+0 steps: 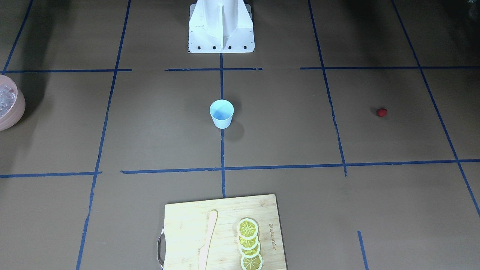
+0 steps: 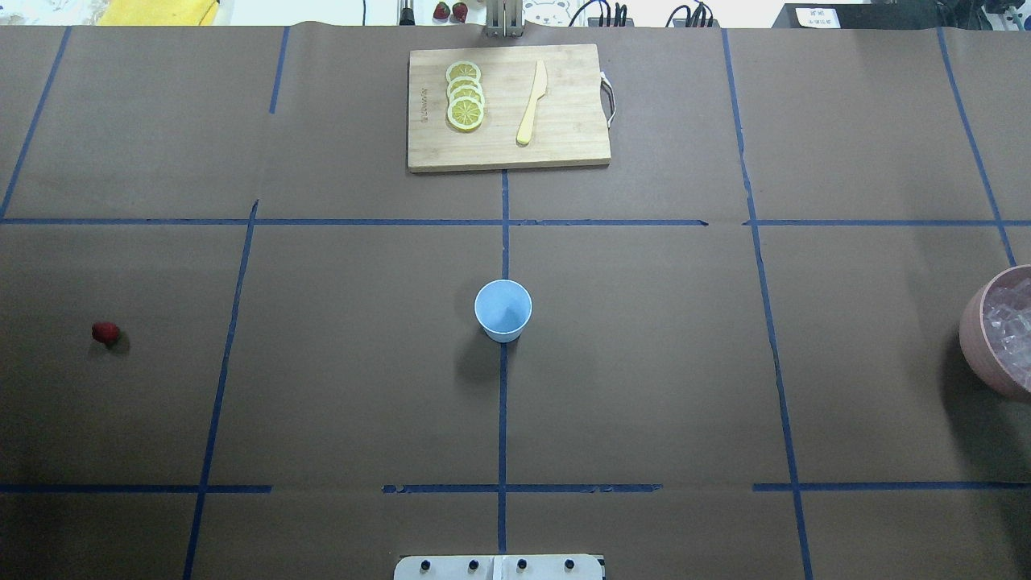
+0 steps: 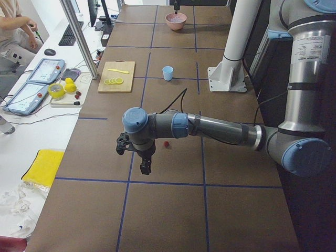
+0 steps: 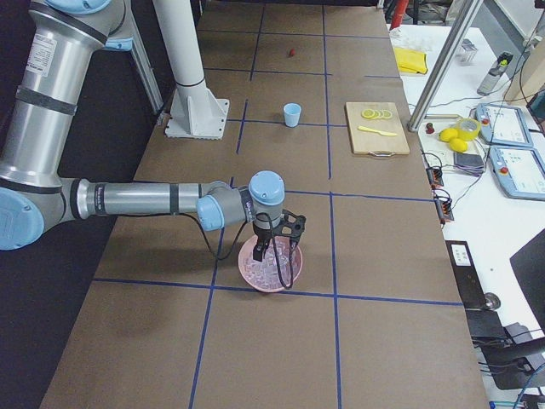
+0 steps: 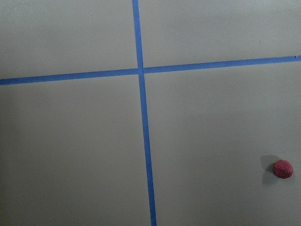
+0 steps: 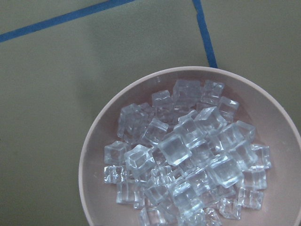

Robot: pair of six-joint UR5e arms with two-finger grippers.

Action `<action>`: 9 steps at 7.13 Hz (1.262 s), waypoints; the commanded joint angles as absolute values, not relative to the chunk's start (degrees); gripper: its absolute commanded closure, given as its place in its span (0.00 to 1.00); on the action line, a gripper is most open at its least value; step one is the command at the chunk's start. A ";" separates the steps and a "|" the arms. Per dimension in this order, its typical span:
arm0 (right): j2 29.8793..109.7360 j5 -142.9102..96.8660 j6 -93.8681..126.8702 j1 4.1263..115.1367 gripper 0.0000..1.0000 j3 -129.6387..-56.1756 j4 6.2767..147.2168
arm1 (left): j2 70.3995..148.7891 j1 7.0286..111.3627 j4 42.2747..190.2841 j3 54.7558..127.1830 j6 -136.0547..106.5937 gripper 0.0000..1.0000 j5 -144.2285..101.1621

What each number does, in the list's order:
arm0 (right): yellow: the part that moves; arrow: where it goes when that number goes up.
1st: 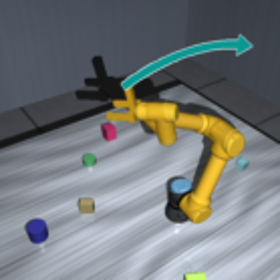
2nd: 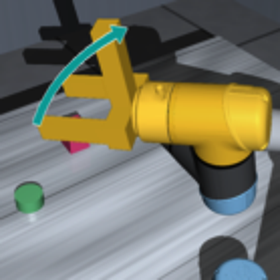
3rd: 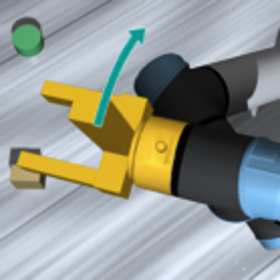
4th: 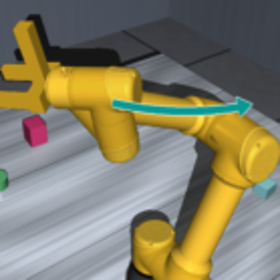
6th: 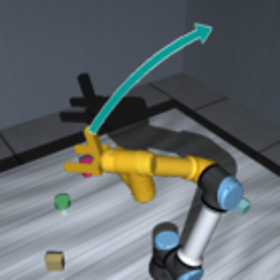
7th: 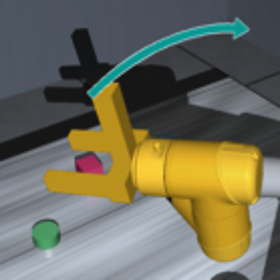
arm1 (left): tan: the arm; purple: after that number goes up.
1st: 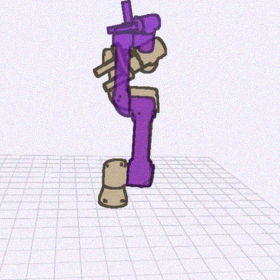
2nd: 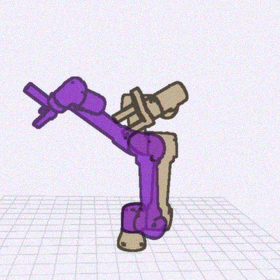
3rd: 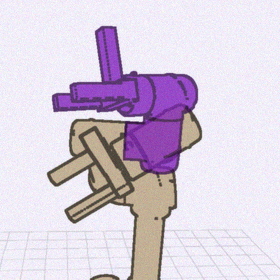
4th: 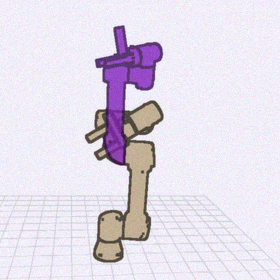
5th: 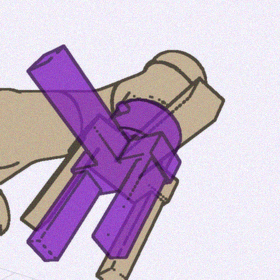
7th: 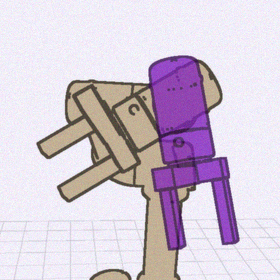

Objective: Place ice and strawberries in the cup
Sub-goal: 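Lower the right gripper into the pink bowl of ice cubes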

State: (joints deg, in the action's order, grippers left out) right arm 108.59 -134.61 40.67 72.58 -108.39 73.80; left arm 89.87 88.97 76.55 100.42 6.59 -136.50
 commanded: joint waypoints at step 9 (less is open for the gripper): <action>106.70 -134.03 51.55 68.29 0.09 -98.35 62.17 | 90.00 88.95 76.55 100.46 6.59 0.00 -136.49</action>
State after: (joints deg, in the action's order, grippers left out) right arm 106.83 -133.81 47.28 68.37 -99.13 66.27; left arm 90.00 88.95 76.53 100.46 6.53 -136.49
